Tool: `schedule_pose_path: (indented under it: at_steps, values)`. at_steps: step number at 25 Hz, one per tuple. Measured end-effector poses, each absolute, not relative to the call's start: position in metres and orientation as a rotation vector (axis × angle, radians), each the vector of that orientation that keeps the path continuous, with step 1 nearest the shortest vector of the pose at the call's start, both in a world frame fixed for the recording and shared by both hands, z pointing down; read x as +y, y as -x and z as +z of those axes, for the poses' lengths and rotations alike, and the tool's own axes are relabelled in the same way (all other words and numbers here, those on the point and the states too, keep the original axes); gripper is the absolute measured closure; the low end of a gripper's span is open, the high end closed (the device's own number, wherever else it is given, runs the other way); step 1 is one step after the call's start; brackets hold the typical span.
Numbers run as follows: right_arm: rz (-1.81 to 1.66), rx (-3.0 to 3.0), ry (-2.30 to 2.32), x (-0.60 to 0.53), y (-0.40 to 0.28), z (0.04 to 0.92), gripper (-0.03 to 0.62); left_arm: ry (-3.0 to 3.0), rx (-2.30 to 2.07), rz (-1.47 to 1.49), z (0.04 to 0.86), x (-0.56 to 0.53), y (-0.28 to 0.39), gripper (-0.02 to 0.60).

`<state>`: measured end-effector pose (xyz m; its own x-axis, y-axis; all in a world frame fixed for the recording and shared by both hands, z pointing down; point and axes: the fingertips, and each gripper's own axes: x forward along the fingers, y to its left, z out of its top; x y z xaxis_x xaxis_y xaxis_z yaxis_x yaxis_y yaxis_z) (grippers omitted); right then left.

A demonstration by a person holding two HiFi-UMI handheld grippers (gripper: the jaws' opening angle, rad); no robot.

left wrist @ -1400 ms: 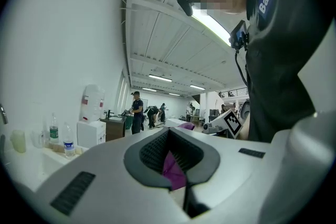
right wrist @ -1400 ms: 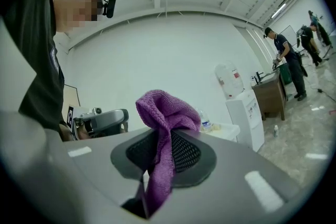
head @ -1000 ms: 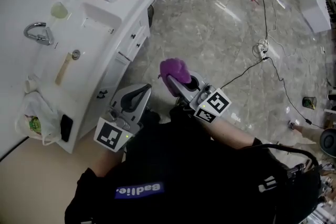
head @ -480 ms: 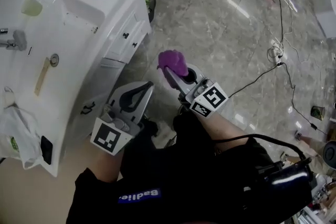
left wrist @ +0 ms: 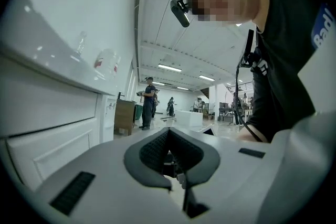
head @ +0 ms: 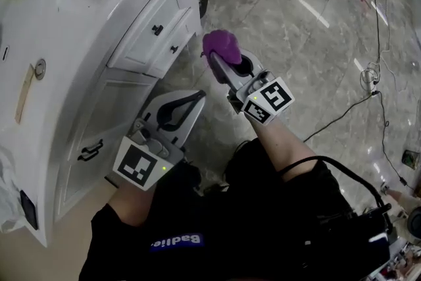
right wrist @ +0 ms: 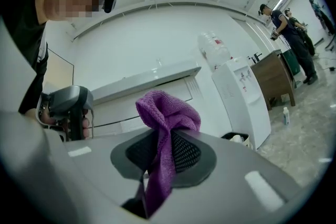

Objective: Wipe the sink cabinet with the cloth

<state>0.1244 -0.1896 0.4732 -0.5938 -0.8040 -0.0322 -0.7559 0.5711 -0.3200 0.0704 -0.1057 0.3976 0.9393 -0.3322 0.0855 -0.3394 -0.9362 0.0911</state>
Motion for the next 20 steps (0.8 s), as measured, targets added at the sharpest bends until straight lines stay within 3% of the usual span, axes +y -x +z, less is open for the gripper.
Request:
schedule_pose_path:
  at_steps: [11, 20]
  values:
    - [-0.369, 2.672, 1.389, -0.249, -0.136, 0.600, 0.539, -2.964, -0.528, 0.088, 0.549, -0.119, -0.062, 0.581]
    - [-0.395, 2.800, 1.471, -0.313, -0.125, 0.670, 0.539, -2.961, -0.615, 0.109, 0.570, -0.118, -0.034, 0.581]
